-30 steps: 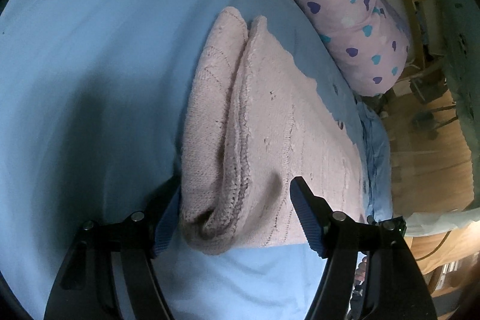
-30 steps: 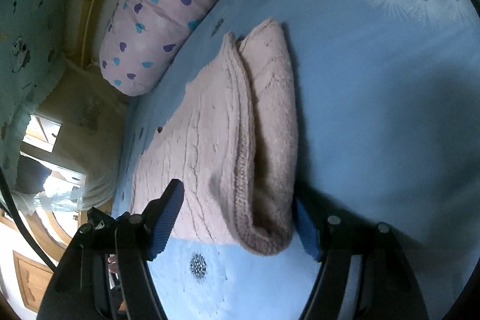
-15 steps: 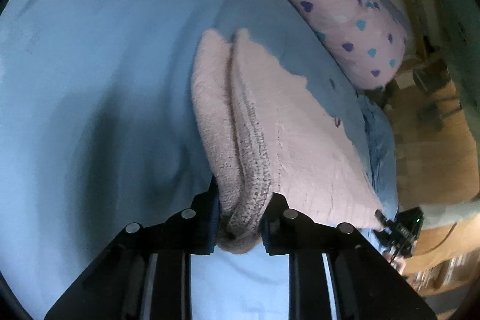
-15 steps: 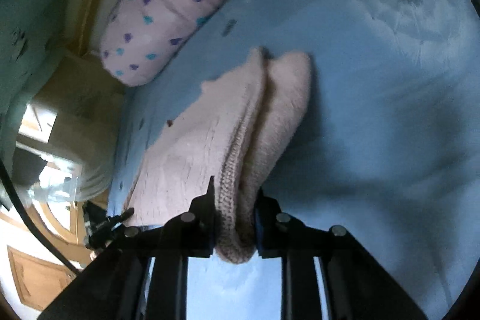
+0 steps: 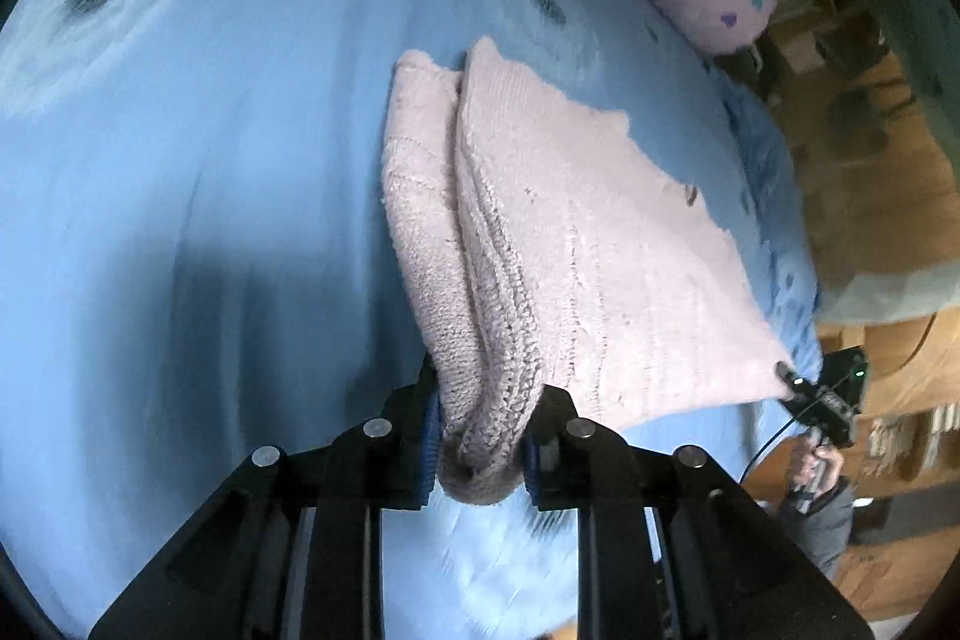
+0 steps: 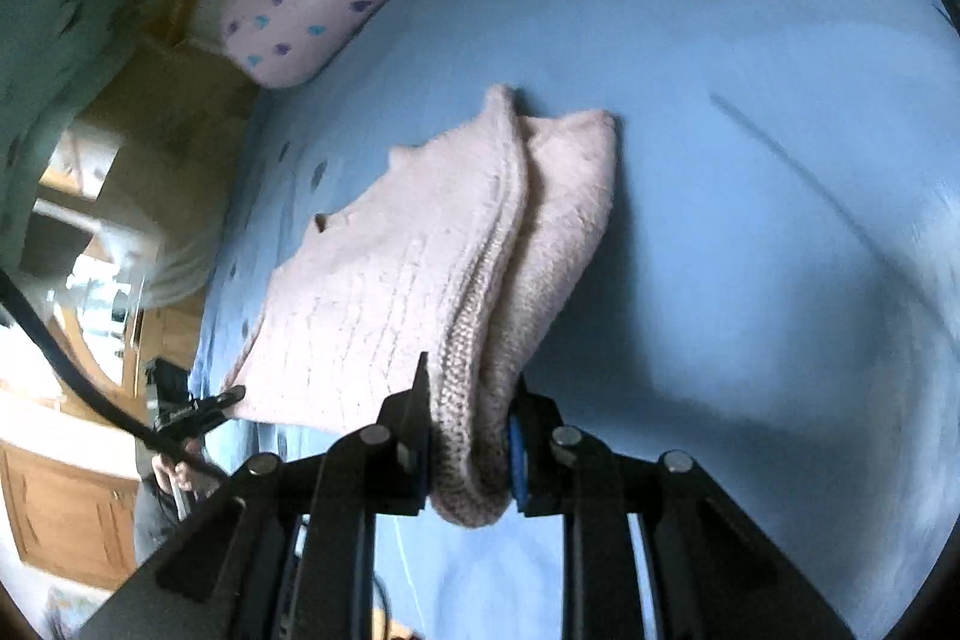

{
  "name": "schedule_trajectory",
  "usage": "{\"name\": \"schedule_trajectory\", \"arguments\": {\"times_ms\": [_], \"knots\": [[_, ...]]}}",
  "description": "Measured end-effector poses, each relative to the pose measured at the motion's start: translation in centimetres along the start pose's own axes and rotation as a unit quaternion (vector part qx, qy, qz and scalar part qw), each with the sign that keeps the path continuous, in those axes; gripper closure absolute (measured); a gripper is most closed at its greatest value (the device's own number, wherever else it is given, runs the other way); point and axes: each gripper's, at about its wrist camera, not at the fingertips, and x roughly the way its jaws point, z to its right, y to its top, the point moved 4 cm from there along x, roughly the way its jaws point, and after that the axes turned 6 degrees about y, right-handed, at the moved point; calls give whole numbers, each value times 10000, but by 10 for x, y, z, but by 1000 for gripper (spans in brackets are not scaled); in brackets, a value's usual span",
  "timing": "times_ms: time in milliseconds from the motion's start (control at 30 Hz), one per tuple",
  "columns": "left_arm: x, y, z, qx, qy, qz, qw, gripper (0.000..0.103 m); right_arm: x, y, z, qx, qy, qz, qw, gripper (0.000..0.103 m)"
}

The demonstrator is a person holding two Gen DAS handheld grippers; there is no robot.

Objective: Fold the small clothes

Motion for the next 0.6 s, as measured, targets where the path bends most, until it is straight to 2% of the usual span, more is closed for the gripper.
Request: {"name": "schedule_trajectory", "arguments": {"times_ms": [100,167,267,333,400,467,500,533,600], "knots": [[-2,-22,-1,205,199,68,9996,88,-9,-33,4,8,60,-5,10000,83],[5,-28,-9,144,307,-33,9994,86,-8,-48,17,130,67,-91,9999,82],[4,-28,-11,173,629,-64,9978,82,-1,-54,34,317,-23,-294,9991,80],[-7,-29,-7,330,832,100,9959,82,-8,-53,44,376,-135,-280,9988,75],[-26,-31,-3,434,1094,473,9919,82,-22,-53,49,493,-30,-57,9988,72],[-38,-33,-1,471,1243,675,9888,82,-33,-47,50,318,-105,80,9994,69],[-44,-35,2,479,1235,779,9881,82,-35,-43,49,232,-60,88,9997,58],[-48,-36,5,484,1232,846,9876,82,-34,-39,49,188,18,88,9998,32],[-54,-36,17,550,1240,993,9858,82,-27,-30,48,92,172,-48,9998,6]]}}
